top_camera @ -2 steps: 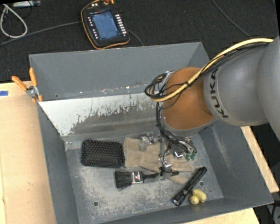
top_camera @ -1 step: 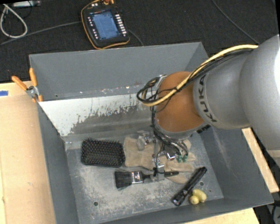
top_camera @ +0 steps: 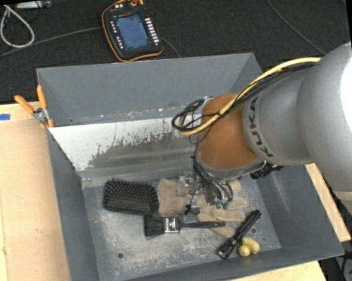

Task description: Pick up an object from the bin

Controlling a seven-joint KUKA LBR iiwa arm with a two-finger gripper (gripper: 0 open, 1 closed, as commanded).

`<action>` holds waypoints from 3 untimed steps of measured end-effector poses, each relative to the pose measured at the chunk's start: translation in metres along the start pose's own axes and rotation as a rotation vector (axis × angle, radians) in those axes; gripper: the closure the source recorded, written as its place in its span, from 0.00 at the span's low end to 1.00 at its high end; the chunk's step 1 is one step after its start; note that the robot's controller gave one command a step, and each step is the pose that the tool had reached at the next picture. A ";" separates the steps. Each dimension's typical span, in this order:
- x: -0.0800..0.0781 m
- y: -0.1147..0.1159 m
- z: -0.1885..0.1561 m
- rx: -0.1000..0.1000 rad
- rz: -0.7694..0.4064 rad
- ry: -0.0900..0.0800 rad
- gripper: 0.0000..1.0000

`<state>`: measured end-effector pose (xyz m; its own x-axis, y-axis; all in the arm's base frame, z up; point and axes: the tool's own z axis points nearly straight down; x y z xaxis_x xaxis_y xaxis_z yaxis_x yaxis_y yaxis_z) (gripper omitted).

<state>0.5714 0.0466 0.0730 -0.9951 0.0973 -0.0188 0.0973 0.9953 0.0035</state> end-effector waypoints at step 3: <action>0.002 0.000 -0.065 0.001 -0.002 0.011 1.00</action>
Offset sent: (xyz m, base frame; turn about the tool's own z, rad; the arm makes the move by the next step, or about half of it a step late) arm 0.0000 0.0000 0.0768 -0.0005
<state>0.5681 0.0465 0.1380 -0.9954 0.0951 -0.0078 0.0951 0.9955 0.0026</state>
